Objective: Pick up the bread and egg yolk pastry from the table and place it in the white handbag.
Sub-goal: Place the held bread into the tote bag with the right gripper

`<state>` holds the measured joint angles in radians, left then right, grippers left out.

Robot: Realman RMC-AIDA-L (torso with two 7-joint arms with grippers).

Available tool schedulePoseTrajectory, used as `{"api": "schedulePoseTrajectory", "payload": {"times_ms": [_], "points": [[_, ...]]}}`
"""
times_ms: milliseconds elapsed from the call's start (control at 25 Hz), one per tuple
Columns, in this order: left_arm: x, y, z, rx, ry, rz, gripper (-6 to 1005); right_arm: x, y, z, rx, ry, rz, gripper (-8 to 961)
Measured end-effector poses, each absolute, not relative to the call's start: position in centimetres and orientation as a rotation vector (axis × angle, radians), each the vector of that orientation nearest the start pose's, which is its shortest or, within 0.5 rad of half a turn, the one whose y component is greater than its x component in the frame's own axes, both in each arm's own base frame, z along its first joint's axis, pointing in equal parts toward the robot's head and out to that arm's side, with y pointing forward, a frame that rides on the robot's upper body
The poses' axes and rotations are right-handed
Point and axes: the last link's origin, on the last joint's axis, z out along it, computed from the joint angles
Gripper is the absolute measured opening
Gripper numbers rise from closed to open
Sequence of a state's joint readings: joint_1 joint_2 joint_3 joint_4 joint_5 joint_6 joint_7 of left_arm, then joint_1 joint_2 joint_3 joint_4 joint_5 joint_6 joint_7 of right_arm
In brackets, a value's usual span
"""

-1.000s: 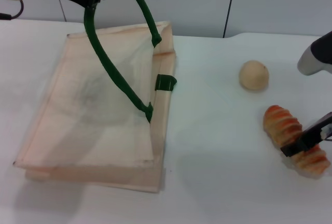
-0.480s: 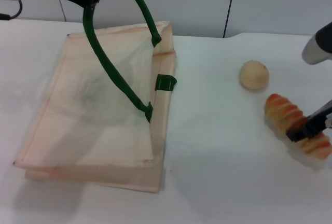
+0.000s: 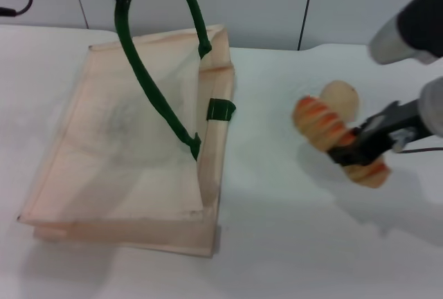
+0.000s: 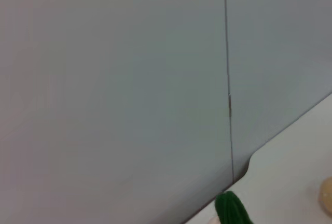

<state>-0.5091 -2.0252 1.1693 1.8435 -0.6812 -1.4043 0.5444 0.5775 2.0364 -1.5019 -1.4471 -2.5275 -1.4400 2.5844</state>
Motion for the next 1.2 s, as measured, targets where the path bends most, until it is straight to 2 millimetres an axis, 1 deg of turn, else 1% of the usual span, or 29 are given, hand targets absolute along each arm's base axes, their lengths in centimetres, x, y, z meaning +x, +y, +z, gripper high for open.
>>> {"api": "schedulePoseTrajectory", "payload": {"times_ms": [120,240,440,560,720,840,1040,1200], "points": [[-10.1,37.0,12.5,-2.265,-0.563,-0.135,120,14.7,36.1,-1.1,-2.625,0.670,-0.367,490],[-9.4,37.1,12.4,-2.274,-0.544,-0.143,120,14.3,36.3,-2.2,-2.640,0.637,-0.367,466],[-9.0,37.0,12.1,-2.290,-0.534,-0.150,120,13.3,36.9,-4.3,-2.687,0.600,-0.348,421],[-8.7,37.0,12.1,-2.293,-0.526,-0.158,120,13.0,37.2,-5.2,-2.696,0.568,-0.354,402],[-8.1,36.8,12.3,-2.295,-0.501,-0.174,120,12.7,37.4,-5.7,-2.699,0.539,-0.358,376],[-7.8,36.8,12.3,-2.298,-0.495,-0.181,119,12.5,37.8,-6.2,-2.701,0.530,-0.360,374],[-7.5,36.8,12.2,-2.307,-0.488,-0.190,119,11.3,37.6,-7.1,-2.735,0.477,-0.343,368],[-6.8,36.7,11.9,-2.325,-0.463,-0.199,119,10.4,37.5,-7.5,-2.751,0.436,-0.329,357]]}}
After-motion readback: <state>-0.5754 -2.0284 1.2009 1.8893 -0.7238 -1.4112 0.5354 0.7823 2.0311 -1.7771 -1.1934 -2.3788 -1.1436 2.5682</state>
